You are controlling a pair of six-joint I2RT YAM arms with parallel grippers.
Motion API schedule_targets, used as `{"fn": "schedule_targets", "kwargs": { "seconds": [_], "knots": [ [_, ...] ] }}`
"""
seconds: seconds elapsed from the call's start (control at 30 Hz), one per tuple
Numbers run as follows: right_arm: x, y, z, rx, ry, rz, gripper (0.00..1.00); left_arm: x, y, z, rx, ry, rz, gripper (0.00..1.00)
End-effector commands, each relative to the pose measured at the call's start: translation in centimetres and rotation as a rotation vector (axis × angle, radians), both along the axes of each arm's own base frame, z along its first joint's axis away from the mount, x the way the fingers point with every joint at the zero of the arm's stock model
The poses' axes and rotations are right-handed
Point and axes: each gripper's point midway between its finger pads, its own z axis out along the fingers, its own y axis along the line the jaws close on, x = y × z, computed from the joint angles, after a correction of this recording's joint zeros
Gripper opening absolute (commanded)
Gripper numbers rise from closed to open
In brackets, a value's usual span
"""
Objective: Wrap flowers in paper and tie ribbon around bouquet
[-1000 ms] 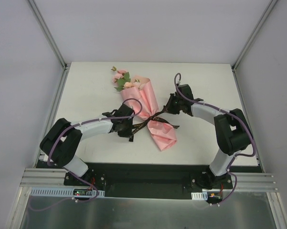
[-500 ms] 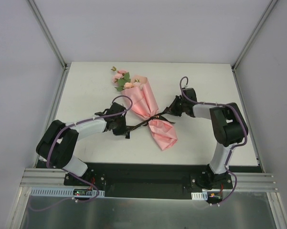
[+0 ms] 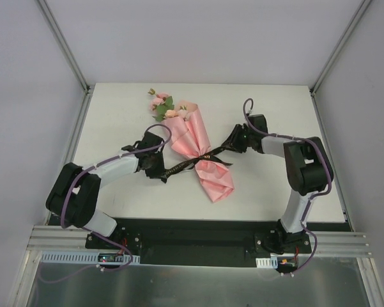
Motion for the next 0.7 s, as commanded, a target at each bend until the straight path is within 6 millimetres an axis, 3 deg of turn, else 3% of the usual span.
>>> {"fn": "schedule_targets", "kwargs": {
  "seconds": [0.0,0.03,0.07,0.1,0.13,0.17,0.2,0.23,0.27,0.3,0.4,0.43,0.47,0.5,0.53,0.57,0.6,0.67],
  "knots": [
    [0.5,-2.6,6.1,-0.134,-0.151,0.068,0.47,-0.7,0.3,4.4,-0.038,-0.037,-0.054,0.35],
    [0.1,-3.0,7.1,-0.164,-0.161,0.078,0.56,-0.4,0.0,5.7,-0.061,-0.068,-0.069,0.47],
    [-0.3,-3.3,9.8,-0.182,-0.211,0.09,0.66,-0.6,-0.4,7.7,-0.105,-0.112,-0.088,0.63],
    [-2.4,-4.6,9.4,-0.278,-0.146,0.123,0.7,-0.8,-0.6,8.9,-0.131,-0.138,-0.103,0.69],
    [-3.3,-5.2,10.3,-0.324,-0.138,0.136,0.73,-0.5,-0.9,10.7,-0.158,-0.187,-0.128,0.71],
    [-3.9,-5.4,13.1,-0.354,-0.183,0.146,0.76,-0.8,-0.9,12.9,-0.191,-0.243,-0.146,0.79],
    [-6.0,-7.4,12.9,-0.462,-0.127,0.158,0.77,-1.4,-1.6,14.5,-0.245,-0.267,-0.185,0.93],
    [-6.9,-8.0,13.8,-0.501,-0.137,0.156,0.78,-1.4,-1.9,16.8,-0.281,-0.324,-0.214,0.96],
    [-8.3,-8.8,16.1,-0.535,-0.205,0.159,0.82,-2.2,-2.1,19.4,-0.325,-0.393,-0.242,0.97],
    [-10.0,-9.9,16.5,-0.606,-0.19,0.159,0.83,-2.7,-2.3,21.3,-0.366,-0.437,-0.267,0.99],
    [-13.9,-11.0,20.7,-0.592,-0.276,0.156,0.85,-4.1,-1.9,28.8,-0.446,-0.644,-0.288,0.99],
    [-14.8,-11.1,21.9,-0.568,-0.315,0.145,0.86,-4.5,-1.7,30.4,-0.461,-0.691,-0.288,0.99],
    [-16.7,-11.5,24.3,-0.527,-0.418,0.117,1.0,-5.1,-1.3,32.3,-0.476,-0.745,-0.289,0.99],
    [-17.7,-9.9,24.8,-0.442,-0.514,0.188,1.0,-5.5,-1.2,33.6,-0.489,-0.779,-0.288,0.99],
    [-18.4,-10.2,26.2,-0.423,-0.589,0.162,0.99,-6.0,-0.9,36.0,-0.511,-0.834,-0.289,0.99],
    [-19.7,-11.3,28.0,-0.415,-0.658,0.101,1.0,-6.4,-0.8,37.1,-0.526,-0.86,-0.294,0.99],
    [-20.4,-13.2,27.9,-0.484,-0.628,0.039,1.0,-6.8,-0.7,38.0,-0.536,-0.881,-0.294,0.99],
    [-22.0,-14.8,30.7,-0.485,-0.69,-0.044,1.0,-7.6,-0.5,40.0,-0.562,-0.926,-0.297,0.99]
  ]
}}
